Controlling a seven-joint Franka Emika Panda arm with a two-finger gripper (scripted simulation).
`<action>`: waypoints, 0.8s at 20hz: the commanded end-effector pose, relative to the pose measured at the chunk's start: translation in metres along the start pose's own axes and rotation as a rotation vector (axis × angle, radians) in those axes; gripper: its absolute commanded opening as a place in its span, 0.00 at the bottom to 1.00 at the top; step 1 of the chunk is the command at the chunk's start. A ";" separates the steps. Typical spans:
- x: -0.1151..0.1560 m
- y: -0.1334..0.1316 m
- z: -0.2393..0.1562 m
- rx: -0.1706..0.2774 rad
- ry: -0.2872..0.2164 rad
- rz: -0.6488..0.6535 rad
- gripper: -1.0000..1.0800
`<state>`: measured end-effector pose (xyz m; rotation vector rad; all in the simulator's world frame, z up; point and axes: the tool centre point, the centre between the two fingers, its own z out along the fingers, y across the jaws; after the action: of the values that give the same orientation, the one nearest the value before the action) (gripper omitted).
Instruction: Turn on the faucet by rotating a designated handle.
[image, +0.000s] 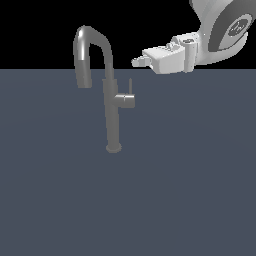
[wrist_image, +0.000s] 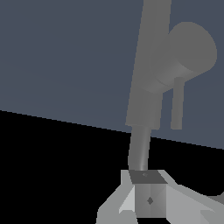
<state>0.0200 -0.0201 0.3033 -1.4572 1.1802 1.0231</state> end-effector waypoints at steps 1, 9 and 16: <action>0.014 -0.003 0.003 0.049 -0.045 0.050 0.00; 0.045 -0.005 0.012 0.149 -0.139 0.156 0.00; 0.054 -0.005 0.017 0.180 -0.168 0.188 0.00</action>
<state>0.0340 -0.0132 0.2494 -1.1221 1.2674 1.1122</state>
